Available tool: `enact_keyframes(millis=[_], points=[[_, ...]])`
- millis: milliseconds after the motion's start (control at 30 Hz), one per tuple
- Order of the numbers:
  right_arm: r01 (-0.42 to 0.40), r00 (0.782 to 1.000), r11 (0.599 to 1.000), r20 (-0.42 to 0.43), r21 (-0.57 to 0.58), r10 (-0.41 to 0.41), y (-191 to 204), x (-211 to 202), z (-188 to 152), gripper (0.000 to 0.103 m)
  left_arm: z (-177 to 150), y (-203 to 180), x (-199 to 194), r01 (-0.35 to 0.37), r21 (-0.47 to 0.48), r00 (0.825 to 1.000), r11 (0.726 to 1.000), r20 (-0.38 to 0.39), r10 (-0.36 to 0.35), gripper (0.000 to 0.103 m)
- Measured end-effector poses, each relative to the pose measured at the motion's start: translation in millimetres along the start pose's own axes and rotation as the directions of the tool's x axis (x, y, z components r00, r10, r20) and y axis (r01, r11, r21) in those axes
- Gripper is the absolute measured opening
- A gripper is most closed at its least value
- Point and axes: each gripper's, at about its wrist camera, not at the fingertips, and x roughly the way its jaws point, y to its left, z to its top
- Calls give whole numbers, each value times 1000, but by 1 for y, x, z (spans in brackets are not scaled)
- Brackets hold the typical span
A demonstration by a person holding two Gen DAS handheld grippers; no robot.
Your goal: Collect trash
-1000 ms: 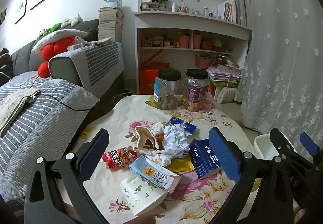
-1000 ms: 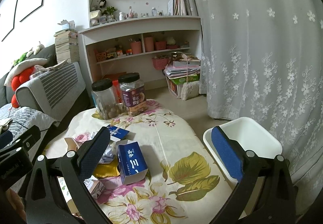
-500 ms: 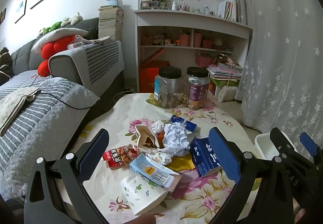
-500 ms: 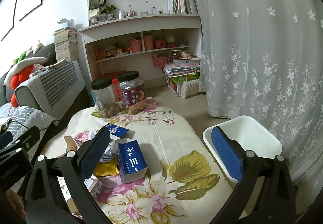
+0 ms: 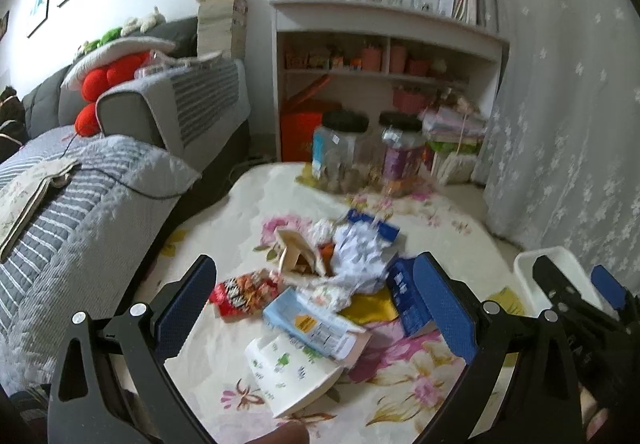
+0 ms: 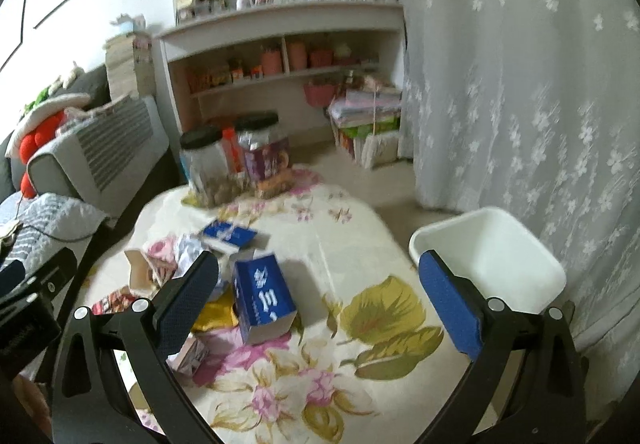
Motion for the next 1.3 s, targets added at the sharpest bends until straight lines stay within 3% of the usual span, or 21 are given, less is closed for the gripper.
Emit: enact_keyframes(millis=[200, 400, 533, 733, 900, 1067, 1167, 1300], points=[[-42, 999, 999, 31, 4, 42, 14, 14, 3, 96, 4, 21, 29, -9, -16, 984, 1000, -179, 6, 96], [-118, 987, 993, -109, -14, 115, 30, 23, 23, 96, 16, 58, 61, -42, -32, 940, 999, -339, 29, 96], [-155, 977, 985, -160, -82, 140, 38, 37, 33, 96, 21, 68, 75, -51, 0, 922, 999, -384, 47, 96], [-208, 956, 978, -215, -13, 200, 29, 65, 37, 96, 29, 83, 101, -39, -95, 890, 995, -456, -9, 96], [-191, 953, 981, -242, -15, 182, 28, 89, 23, 96, 30, 71, 120, -19, -53, 884, 998, -468, -7, 96], [-200, 954, 979, -234, -31, 187, 33, 98, 26, 96, 19, 71, 137, -34, -49, 866, 998, -500, 5, 96], [-217, 942, 976, -260, 13, 213, 31, 107, 24, 96, 14, 73, 144, -52, -28, 854, 998, -520, 29, 96], [-228, 927, 972, -291, 63, 236, 31, 117, 19, 96, 11, 76, 146, -55, -10, 856, 998, -515, 42, 96]])
